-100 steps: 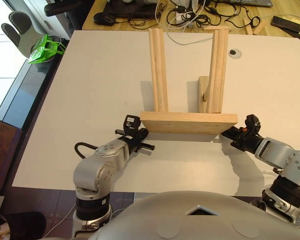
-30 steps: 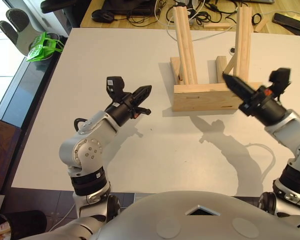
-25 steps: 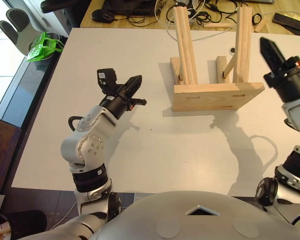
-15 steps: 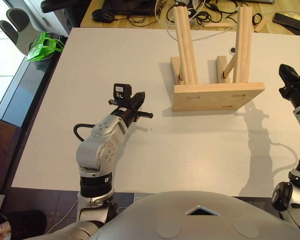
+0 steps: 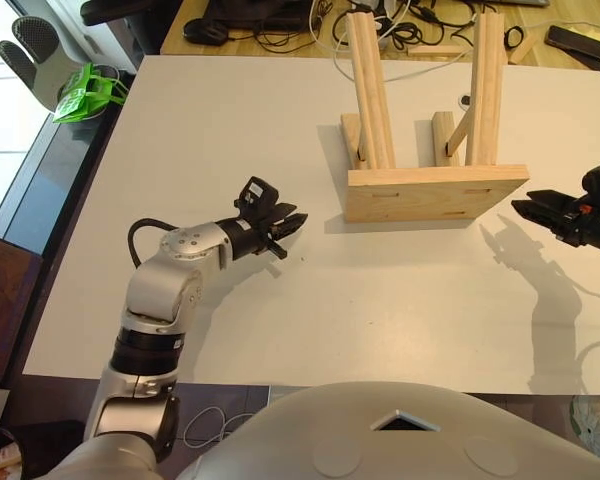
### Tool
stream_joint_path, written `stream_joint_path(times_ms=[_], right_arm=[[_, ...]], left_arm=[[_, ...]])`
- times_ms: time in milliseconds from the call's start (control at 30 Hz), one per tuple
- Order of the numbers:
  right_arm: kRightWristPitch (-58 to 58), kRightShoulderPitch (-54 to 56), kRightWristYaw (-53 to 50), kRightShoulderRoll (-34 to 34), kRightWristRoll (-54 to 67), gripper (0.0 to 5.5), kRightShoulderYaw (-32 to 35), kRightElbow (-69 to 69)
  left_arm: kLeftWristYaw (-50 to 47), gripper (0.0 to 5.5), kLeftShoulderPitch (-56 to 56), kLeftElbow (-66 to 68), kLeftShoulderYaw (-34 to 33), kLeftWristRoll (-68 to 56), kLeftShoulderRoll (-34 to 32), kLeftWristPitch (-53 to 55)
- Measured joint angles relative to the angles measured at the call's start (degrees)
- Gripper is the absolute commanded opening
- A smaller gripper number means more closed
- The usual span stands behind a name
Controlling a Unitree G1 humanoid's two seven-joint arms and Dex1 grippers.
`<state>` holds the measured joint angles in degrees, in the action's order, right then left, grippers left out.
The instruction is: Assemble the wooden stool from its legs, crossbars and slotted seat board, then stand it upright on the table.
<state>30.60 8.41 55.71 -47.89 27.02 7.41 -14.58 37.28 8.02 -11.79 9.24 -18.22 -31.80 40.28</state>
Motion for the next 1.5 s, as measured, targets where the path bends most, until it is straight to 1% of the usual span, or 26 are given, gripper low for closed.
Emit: stream_joint_path(times_ms=[100, 133, 233, 300, 367, 400, 433, 500, 633, 800, 933, 1000, 1033, 1167, 1200, 1333, 1500], right_arm=[[-3.80, 4.30, 3.16, 0.02, -3.86, 3.39, -3.21, -4.76], [-5.90, 6.14, 4.73, 0.05, -6.03, 3.51, -4.92, -7.70], [-11.86, 10.21, 7.57, 0.08, -11.37, 4.05, -8.74, -14.06], [-17.37, 13.81, 9.17, 0.10, -15.80, 4.44, -11.73, -18.96], [-21.19, 16.09, 10.09, 0.43, -18.54, 4.66, -13.20, -22.97], [-23.89, 17.45, 9.90, 0.96, -19.94, 4.66, -13.95, -25.59], [-25.88, 18.80, 9.93, 1.89, -21.19, 4.66, -14.46, -28.01], [-29.36, 20.58, 10.03, 3.48, -22.78, 4.66, -15.28, -32.29], [-33.87, 22.97, 12.96, 6.41, -24.10, 4.66, -15.85, -37.12], [-36.75, 25.63, 14.05, 8.22, -25.31, 4.66, -16.02, -42.03], [-37.93, 26.04, 14.99, 9.70, -26.14, 3.97, -16.17, -44.39], [-37.71, 26.01, 16.60, 10.21, -25.98, 3.52, -15.88, -44.39], [-37.46, 25.92, 17.40, 10.78, -25.73, 3.40, -15.31, -44.27], [-36.10, 25.05, 18.16, 11.73, -24.37, 2.58, -13.82, -43.29], [-35.93, 24.77, 18.16, 11.80, -24.13, 2.45, -13.61, -42.79], [-34.53, 23.02, 18.09, 11.84, -23.85, 1.89, -12.90, -39.86], [-32.94, 21.32, 18.19, 11.83, -23.88, 1.89, -12.85, -36.27]], left_arm=[[4.70, 2.46, 5.18, 9.26, 3.03, 3.30, 0.00, -8.57], [6.04, 2.56, 7.51, 14.35, 4.11, 4.93, 0.84, -12.24], [8.43, 3.05, 11.54, 23.33, 6.46, 8.28, 2.86, -19.00], [11.06, 3.41, 13.54, 28.74, 8.89, 10.82, 3.91, -23.90], [13.26, 3.66, 14.11, 32.32, 9.97, 12.14, 4.37, -27.61], [14.53, 3.82, 14.21, 33.71, 10.60, 12.90, 4.76, -29.43], [15.37, 3.87, 14.39, 34.72, 11.26, 13.55, 5.01, -31.18], [16.00, 3.87, 14.93, 36.55, 11.37, 14.18, 5.58, -33.56], [15.81, 3.87, 16.18, 40.72, 10.94, 14.27, 8.91, -36.83], [16.48, 3.87, 16.50, 42.80, 9.35, 14.07, 11.02, -37.60], [17.60, 3.26, 16.51, 42.69, 9.22, 13.70, 12.81, -36.85], [18.24, 2.84, 16.38, 41.96, 9.06, 13.14, 13.50, -36.04], [18.20, 2.75, 16.08, 41.71, 8.73, 13.12, 13.59, -35.79], [18.21, 2.02, 14.94, 40.34, 7.64, 12.99, 13.38, -34.78], [18.19, 1.92, 14.72, 39.99, 7.51, 12.97, 13.36, -34.46], [19.23, 1.74, 13.86, 38.37, 7.55, 13.03, 13.08, -33.81], [20.22, 1.72, 13.40, 37.24, 7.56, 13.06, 12.21, -33.14]])
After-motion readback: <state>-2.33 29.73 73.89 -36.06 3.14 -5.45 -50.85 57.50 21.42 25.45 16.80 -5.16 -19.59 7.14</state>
